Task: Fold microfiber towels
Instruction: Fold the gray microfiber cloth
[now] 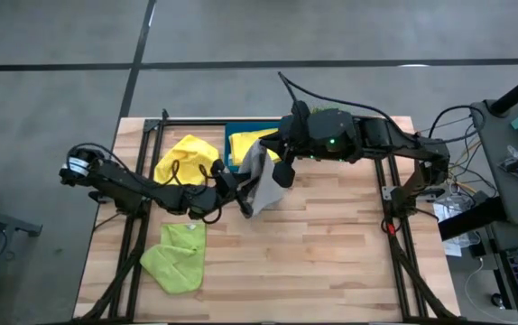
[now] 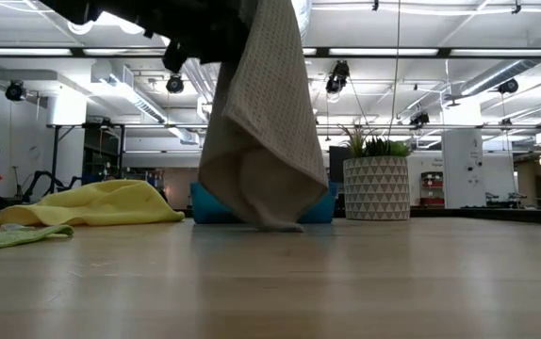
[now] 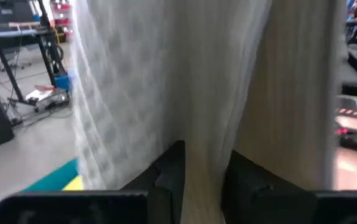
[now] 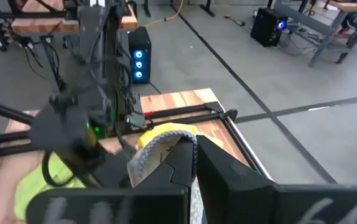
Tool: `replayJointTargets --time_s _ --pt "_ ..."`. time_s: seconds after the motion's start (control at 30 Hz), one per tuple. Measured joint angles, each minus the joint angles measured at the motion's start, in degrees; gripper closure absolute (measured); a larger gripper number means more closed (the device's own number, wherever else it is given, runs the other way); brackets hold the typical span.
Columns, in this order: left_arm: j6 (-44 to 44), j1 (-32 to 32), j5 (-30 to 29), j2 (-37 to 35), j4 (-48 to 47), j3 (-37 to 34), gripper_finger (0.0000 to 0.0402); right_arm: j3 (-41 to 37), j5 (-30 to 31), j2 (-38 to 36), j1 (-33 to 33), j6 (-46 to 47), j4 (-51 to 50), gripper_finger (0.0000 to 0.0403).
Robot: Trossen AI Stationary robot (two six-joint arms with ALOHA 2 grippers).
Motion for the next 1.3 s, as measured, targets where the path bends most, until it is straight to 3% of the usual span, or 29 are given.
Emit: replayJointTargets --time_s 0.33,0.47,0.57,0.7,0.8,0.93,1.03,1.17,1.23,1.3 --pt "-0.21 -0.19 0.0 7.37 0.7 1.29 0.0346 2.41 -0.02 -0.26 0.0 0.62 -1.85 0.0394" --pt "1.21 -1.0 0.0 6.52 -1.59 0.87 0.0391 3.02 -0.38 -0.7 0.3 0.52 -6.51 0.0394" --pt "3.15 -1.99 0.05 4.59 -2.99 1.24 0.0399 3.0 -0.48 -0.9 0.76 1.56 -10.11 0.0394" --pt "4.59 -3.95 2.34 -0.93 -12.45 1.94 0.0401 2.95 -0.47 -0.92 2.17 3.19 -17.92 0.0394" --pt "4.38 -5.05 7.73 -7.15 -21.21 3.12 0.0401 2.91 -0.49 -0.92 3.87 5.03 -23.53 0.0394" --pt "3.95 -5.38 22.5 -15.51 -32.01 5.02 0.0401 2.87 -0.7 -1.28 6.89 6.06 -28.23 0.0394" --pt "3.21 -5.38 29.93 -21.12 -37.8 6.96 0.0401 2.86 -1.46 -2.4 8.91 6.02 -30.38 0.0394" --pt "3.33 -4.69 33.8 -27.08 -44.63 9.71 0.0401 2.86 -6.47 -4.07 10.03 4.92 -33.47 0.0394" --pt "3.42 -3.53 33.92 -28.89 -49.05 11.6 0.0401 2.75 -4.47 -4.27 10.16 4.23 -33.58 0.0394" --pt "4.53 -1.9 33.93 -30.42 -52.93 13.37 0.0401 2.65 1.2 -4.39 10.13 2.85 -33.4 0.0394"
